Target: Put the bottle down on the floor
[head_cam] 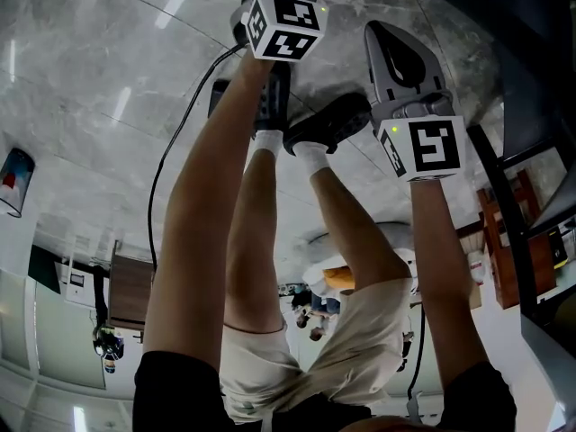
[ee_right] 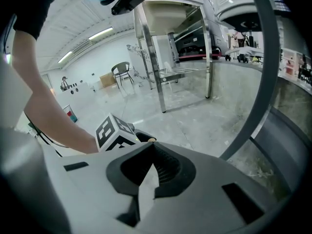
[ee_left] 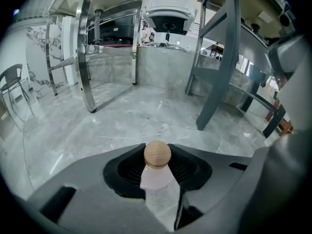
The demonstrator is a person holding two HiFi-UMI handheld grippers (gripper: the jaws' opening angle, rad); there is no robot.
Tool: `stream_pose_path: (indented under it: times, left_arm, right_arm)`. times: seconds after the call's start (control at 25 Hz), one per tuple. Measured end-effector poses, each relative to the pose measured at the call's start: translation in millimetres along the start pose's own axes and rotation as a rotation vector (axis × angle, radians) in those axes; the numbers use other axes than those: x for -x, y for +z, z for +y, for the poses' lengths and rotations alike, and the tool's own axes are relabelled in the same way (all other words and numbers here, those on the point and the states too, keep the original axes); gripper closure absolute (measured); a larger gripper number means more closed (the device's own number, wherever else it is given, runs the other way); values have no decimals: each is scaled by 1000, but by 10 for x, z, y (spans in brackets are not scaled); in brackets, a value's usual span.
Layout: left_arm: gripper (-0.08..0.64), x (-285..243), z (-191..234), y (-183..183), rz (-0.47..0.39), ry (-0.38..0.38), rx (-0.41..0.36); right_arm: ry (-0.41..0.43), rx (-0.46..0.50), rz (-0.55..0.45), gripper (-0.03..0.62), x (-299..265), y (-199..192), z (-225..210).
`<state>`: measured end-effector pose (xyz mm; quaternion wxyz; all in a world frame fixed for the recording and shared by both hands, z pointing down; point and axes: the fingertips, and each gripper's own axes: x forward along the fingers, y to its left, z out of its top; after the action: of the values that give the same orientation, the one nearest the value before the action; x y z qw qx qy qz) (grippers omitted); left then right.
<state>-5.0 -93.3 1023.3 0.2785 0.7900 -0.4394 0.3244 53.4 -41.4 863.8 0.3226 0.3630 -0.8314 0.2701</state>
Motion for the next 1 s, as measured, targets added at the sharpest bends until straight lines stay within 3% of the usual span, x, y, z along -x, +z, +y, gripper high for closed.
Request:
stream_pose_path:
  times: [0.28,0.44,0.76,1.0]
  left_arm:
    - [414,-75,-49,5,6,-11,0]
    - [395,-65,-121,-2,34,-70,38]
    - [365,203,-180,101,57,-85,-8]
    - [365,538,-183,409,30,-81,-22]
  right_arm:
    - [-9,4,-1,588,-40,16,-77]
    - [-14,-4,-4,588,-12,64,-67]
    - [-26,-14,-17,588,162,268,30]
    - [-28,6,-24,588,389,527,158]
